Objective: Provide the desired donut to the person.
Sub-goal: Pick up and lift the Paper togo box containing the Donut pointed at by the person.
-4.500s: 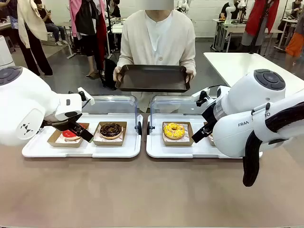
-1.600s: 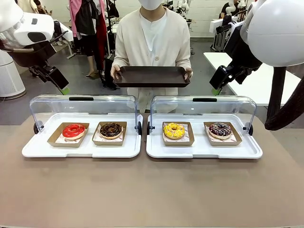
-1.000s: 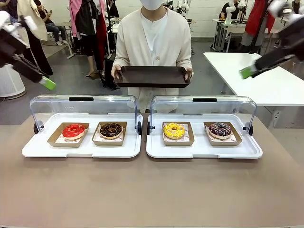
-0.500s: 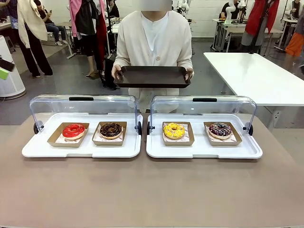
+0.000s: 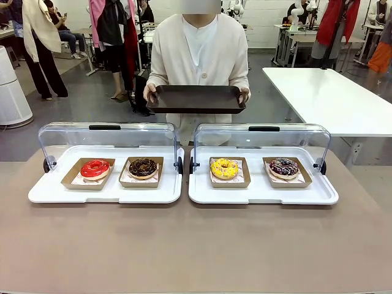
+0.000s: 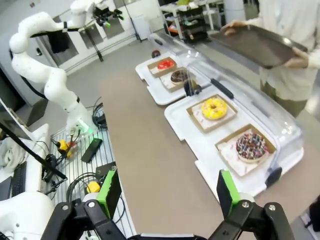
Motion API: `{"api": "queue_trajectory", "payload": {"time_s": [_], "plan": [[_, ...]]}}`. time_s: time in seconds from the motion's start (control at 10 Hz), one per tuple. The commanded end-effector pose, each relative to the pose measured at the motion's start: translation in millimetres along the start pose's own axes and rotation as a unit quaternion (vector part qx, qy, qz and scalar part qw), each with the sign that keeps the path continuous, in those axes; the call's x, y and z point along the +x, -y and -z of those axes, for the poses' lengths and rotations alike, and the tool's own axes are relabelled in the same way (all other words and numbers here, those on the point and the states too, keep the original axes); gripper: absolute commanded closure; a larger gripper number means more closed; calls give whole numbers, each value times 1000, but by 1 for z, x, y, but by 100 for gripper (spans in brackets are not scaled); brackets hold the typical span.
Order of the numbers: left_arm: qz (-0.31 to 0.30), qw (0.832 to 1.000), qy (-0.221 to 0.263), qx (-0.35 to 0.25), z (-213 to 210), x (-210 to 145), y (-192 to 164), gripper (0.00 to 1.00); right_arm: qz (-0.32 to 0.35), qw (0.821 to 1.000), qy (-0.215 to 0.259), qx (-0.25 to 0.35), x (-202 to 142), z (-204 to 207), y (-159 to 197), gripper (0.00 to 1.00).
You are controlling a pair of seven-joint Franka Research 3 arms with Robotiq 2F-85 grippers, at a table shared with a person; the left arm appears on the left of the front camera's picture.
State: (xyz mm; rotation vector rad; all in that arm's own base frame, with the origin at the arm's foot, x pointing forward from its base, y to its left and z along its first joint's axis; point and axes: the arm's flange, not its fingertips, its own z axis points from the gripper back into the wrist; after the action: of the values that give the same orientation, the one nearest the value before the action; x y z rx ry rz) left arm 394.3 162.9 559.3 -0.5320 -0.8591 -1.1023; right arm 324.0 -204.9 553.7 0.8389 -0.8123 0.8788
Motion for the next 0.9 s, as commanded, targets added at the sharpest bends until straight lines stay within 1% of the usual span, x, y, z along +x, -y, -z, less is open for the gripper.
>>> {"api": "queue_trajectory", "payload": {"time_s": [0.0, 0.1, 0.2, 0.4, 0.5, 0.6, 0.8], "plan": [[29, 999, -26, -1, -3, -5, 5, 0, 13, 1000, -2, -6, -1, 1, -4, 0], [38, 998, -44, -5, -6, -11, 8, 0, 23, 1000, -8, -7, -5, -1, -4, 0], [39, 998, -51, -7, -11, -17, 9, 0, 27, 1000, -14, -6, -6, -2, -5, 0], [25, 998, -57, -4, -13, -20, 12, 0, 22, 999, -24, -10, -6, 0, -5, 0], [24, 999, -45, -3, -11, -16, 6, 0, 14, 999, -36, -13, 4, 10, -7, 0], [24, 999, -45, -3, -11, -16, 6, 0, 22, 999, -20, -14, -6, -4, -4, 0], [24, 999, -45, -3, -11, -16, 6, 0, 22, 999, -20, -14, -6, -4, -4, 0]]}}
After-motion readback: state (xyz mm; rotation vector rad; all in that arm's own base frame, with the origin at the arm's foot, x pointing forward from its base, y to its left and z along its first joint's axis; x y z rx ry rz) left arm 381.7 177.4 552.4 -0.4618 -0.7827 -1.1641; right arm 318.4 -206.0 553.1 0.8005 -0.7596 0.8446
